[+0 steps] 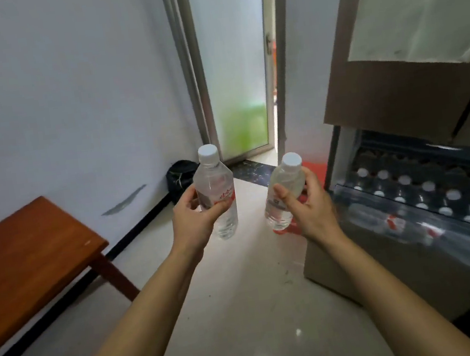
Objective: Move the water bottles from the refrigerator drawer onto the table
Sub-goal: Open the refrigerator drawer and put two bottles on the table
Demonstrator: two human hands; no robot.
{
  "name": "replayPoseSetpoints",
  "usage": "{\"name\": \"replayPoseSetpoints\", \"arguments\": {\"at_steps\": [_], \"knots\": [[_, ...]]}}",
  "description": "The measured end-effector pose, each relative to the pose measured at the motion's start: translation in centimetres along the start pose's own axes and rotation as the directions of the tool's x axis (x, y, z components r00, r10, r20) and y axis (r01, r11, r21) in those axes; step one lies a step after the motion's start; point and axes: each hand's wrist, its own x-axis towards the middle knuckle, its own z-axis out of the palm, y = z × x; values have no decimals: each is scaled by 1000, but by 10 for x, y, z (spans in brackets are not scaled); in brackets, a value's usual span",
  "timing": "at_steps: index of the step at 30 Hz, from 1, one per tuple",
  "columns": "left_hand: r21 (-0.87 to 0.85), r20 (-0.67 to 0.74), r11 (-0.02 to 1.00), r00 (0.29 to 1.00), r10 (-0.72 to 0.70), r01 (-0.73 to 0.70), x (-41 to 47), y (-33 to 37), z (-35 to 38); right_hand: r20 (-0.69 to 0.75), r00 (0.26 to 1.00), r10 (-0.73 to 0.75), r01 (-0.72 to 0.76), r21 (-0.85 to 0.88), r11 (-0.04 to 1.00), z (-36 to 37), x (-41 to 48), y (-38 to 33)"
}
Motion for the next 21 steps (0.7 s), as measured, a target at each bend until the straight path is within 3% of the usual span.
{"name": "replayPoseSetpoints", "arguments": {"at_steps": [5, 11, 17, 21], "knots": [[14, -177, 1000, 984, -15, 18, -11, -11, -169, 150, 987, -61, 59, 18, 998, 148, -23, -57], [-22, -393, 996, 915, -93, 92, -30, -43, -386, 310, 947, -82, 44, 127, 991, 356, -76, -138], [32, -572, 993, 816, -77, 116, -52, -60, -539, 560, 814, -155, 17, 244, 970, 521, -124, -209], [42, -703, 982, 704, -103, 185, -56, -79, -619, 670, 715, -203, 40, 250, 967, 619, -147, -234]]}}
